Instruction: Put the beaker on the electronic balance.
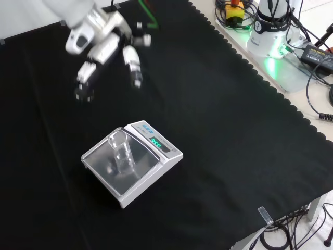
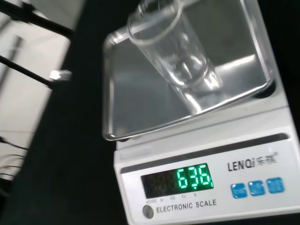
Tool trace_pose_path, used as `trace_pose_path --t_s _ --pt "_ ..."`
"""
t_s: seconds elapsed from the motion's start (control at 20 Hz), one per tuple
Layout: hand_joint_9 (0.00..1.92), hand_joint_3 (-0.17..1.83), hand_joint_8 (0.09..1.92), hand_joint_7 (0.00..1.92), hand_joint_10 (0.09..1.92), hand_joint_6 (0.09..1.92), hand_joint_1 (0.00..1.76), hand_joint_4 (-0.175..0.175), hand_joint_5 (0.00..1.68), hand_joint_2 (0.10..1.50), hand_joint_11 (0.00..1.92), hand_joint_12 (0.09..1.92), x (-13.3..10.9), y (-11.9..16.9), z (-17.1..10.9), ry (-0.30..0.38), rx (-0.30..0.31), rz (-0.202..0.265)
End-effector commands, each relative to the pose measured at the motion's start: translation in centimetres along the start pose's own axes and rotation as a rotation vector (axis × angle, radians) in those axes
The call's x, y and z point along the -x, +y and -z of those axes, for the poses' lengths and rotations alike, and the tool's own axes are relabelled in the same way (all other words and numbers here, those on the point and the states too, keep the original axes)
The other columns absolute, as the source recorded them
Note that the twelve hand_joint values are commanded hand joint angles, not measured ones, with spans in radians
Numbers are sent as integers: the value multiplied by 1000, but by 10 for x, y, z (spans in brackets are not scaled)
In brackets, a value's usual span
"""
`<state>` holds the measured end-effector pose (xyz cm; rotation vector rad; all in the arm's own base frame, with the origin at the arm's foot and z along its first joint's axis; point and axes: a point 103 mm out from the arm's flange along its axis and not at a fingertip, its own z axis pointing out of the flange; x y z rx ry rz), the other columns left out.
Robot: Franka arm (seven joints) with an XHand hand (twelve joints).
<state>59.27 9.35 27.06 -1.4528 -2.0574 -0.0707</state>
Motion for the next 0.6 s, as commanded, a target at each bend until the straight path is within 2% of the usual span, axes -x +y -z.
trace_pose_path --t_s 0.05,0.2,0.35,0.6 --pt "181 6 892 176 979 87 399 -98 284 768 179 1526 62 -136 71 108 242 162" --pt "252 7 895 230 959 87 406 -98 322 772 239 1505 49 -156 67 80 267 158" --pt "294 8 900 268 949 87 411 -98 356 776 272 1496 32 -166 47 109 309 161" --pt "331 10 895 318 929 87 423 -99 393 784 299 1483 -10 -182 6 108 344 65"
